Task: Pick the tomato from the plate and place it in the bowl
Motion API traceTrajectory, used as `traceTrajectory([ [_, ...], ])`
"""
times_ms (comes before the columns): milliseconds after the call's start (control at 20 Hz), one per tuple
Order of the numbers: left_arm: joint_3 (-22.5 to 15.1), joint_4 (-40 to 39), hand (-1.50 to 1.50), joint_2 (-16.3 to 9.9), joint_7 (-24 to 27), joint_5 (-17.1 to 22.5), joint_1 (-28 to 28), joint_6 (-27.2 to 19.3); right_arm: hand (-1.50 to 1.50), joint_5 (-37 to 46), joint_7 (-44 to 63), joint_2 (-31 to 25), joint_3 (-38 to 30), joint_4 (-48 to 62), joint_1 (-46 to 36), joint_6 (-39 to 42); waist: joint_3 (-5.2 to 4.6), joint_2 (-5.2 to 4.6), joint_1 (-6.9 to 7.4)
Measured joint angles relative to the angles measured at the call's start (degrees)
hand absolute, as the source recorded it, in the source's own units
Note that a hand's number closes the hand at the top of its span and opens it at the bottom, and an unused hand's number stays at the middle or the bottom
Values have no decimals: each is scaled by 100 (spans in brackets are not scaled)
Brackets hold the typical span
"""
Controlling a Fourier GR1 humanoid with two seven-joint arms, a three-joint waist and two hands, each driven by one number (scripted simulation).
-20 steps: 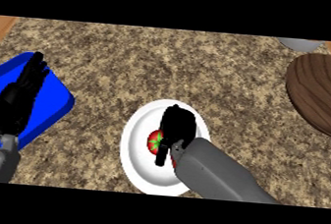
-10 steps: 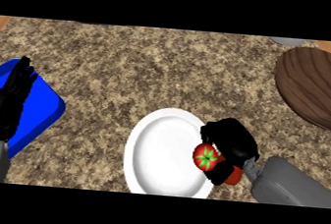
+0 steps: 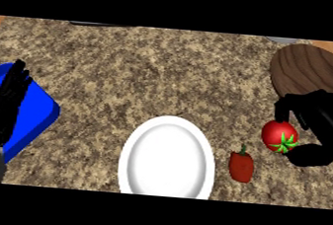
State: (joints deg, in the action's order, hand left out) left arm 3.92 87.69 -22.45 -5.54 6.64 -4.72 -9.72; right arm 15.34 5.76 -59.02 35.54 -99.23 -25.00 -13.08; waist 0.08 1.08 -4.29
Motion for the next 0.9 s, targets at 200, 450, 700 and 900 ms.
traceTrajectory([
  [200, -11, 82, 0, 12, 22, -11, 30, 45, 150, -1000, -521, -611, -1081, -141, 522, -113, -1, -30, 79],
  [450, -99, 142, 0, 99, -62, -107, -55, 38, 150, -1999, -1217, -1086, -2294, 353, 984, 298, -3, -68, 223],
  [700, -180, 16, 0, 223, -99, -221, -288, 63, 150, -2362, -1846, -883, -2837, 1332, 948, 966, -5, -107, 387],
  [900, -196, -21, 0, 283, -48, -240, -342, 173, 150, -2086, -2163, -380, -2795, 2322, 415, 1295, -7, -129, 501],
])
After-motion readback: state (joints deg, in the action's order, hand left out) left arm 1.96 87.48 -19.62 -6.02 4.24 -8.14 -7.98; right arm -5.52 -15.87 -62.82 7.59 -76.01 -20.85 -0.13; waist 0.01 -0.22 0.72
